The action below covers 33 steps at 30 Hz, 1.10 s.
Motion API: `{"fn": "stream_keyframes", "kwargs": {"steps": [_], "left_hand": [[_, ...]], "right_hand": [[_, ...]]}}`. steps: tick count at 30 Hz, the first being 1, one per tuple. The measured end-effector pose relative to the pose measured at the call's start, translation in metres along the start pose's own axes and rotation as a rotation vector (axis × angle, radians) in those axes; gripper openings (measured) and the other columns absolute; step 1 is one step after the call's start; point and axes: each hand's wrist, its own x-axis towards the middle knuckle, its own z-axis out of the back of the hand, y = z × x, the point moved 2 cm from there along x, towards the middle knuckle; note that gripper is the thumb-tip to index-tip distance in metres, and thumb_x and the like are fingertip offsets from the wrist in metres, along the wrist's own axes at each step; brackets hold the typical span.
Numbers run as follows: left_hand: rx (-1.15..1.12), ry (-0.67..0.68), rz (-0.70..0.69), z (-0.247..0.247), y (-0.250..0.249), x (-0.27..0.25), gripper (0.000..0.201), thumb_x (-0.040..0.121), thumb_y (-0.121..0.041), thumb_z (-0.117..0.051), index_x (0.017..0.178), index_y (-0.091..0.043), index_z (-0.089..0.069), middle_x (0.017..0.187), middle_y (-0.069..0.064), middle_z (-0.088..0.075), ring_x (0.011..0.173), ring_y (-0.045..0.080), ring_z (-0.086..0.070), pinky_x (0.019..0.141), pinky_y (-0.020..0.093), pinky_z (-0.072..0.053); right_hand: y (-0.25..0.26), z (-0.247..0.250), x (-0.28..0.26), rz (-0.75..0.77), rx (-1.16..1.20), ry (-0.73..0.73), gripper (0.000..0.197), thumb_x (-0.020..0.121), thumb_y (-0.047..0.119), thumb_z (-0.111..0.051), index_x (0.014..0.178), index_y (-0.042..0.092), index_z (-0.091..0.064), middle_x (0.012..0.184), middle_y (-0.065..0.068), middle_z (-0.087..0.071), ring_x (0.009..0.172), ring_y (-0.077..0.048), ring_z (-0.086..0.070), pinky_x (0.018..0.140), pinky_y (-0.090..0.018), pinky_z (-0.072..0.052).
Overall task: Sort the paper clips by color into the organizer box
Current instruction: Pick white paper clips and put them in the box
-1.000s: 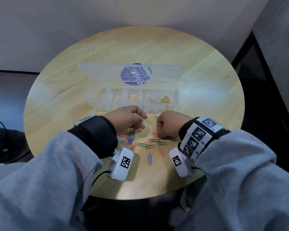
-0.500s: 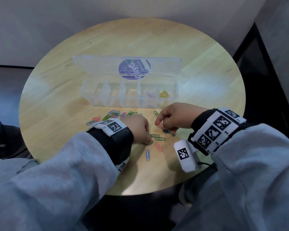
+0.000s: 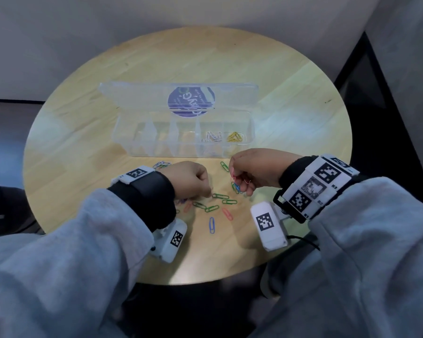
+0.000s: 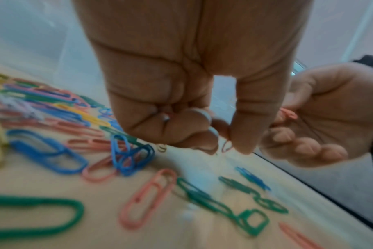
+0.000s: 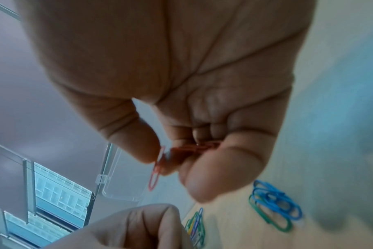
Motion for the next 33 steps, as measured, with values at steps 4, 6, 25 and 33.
{"fn": "stream_keyframes", "kwargs": {"steps": [4,6,25,33], "left_hand": [[-0.263,0.015,-0.030,0.005,0.006,-0.001,0.025,0.071,-0.003,-0.066,0.059,-0.015,-0.047,0.056,0.007,-0.052,0.050,0.021,-0.039,0.051,0.028,-0.033],[-0.373,0.001,-0.008,0.007,0.006,-0.003,0.016,0.070,-0.001,-0.060,0.068,-0.014,-0.051,0.058,0.008,-0.051,0.047,0.019,-0.039,0.049,0.024,-0.031],[0.118,-0.078,0.109,0.009,0.017,-0.026,0.013,0.072,-0.010,-0.066,0.071,-0.023,-0.062,0.061,-0.010,-0.058,0.059,0.006,-0.052,0.053,0.017,-0.038],[0.380,-0.133,0.138,0.003,0.014,-0.023,0.011,0.074,-0.020,-0.072,0.080,-0.023,-0.064,0.089,-0.005,-0.067,0.081,0.013,-0.057,0.051,0.020,-0.031]], "right_hand": [[0.002,-0.002,-0.001,0.014,0.078,0.043,0.029,0.086,-0.004,-0.024,0.066,0.006,-0.042,0.061,-0.012,-0.045,0.052,-0.023,-0.043,0.039,-0.020,-0.041],[0.002,-0.002,-0.002,0.034,0.119,0.057,0.031,0.083,-0.006,-0.022,0.062,0.004,-0.043,0.061,-0.014,-0.046,0.051,-0.023,-0.045,0.037,-0.019,-0.040],[-0.011,-0.011,-0.018,-0.001,-0.726,-0.151,0.018,0.080,0.014,-0.058,0.091,0.008,-0.071,0.078,-0.002,-0.064,0.072,-0.016,-0.056,0.070,-0.030,-0.051],[-0.008,-0.029,-0.017,0.034,-0.862,-0.147,0.021,0.072,0.037,-0.075,0.082,0.018,-0.074,0.087,0.002,-0.071,0.083,-0.015,-0.063,0.072,-0.027,-0.051]]}}
